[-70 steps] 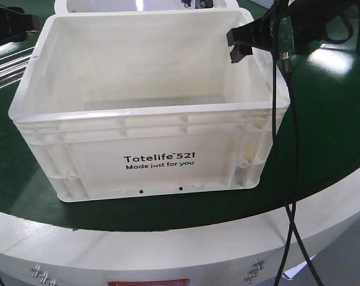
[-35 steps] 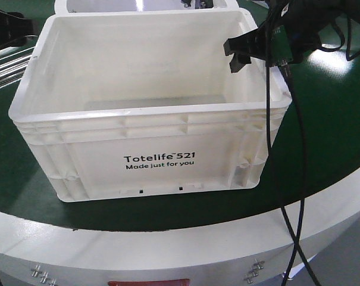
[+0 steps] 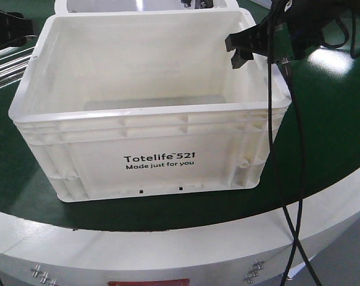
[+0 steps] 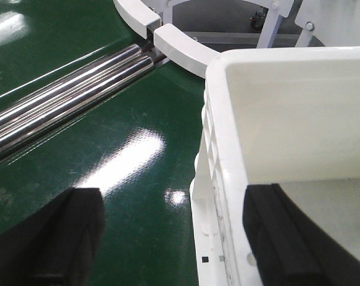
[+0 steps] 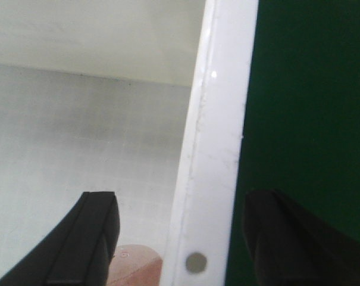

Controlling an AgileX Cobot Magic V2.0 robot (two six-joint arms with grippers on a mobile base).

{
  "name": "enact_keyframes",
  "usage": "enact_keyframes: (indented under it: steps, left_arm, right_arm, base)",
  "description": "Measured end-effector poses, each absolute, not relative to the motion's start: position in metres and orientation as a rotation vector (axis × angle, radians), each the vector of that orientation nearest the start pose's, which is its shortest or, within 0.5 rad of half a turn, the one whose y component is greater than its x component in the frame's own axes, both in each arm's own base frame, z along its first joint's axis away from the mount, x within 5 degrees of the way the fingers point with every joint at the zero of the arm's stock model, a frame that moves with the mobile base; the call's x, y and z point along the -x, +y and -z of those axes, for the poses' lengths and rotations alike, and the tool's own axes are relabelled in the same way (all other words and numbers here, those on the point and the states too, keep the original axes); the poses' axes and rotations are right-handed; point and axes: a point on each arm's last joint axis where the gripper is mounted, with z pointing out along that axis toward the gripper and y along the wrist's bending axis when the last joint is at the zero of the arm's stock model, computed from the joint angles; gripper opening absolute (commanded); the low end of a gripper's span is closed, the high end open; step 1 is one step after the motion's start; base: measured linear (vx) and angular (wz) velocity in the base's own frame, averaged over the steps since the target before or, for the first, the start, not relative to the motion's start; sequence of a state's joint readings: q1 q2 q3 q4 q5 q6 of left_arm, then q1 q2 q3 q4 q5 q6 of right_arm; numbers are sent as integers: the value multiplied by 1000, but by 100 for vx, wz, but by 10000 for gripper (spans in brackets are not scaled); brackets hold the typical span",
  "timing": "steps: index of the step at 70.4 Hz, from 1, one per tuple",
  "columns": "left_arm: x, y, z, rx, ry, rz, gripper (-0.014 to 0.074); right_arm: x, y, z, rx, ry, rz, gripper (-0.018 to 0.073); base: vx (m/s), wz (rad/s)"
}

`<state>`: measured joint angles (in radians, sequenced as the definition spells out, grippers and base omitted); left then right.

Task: Place moving items into box and shelve
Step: 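Lower both grippers over the side rims and close on them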

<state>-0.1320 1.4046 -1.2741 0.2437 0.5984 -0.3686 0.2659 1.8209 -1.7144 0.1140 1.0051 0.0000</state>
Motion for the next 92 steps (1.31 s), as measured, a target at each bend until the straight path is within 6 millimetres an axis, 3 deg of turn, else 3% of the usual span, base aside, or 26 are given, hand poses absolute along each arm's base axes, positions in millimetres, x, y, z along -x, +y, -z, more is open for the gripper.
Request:
enact_keyframes:
  steps: [36, 52, 92]
  left_arm:
    - [-313, -29, -364, 119, 2213, 9, 587]
    - [-313, -28, -364, 121, 2221, 6, 587]
    - [-313, -35, -363, 54, 2227, 73, 587]
  right_arm:
    - [-390, 115, -327, 310, 2585, -235, 175]
    - [-389, 115, -327, 313, 2584, -239, -22]
    - [-390, 114, -327, 320, 2582, -254, -12]
  base:
    - [0, 0]
    - [0, 0]
    - [0, 0]
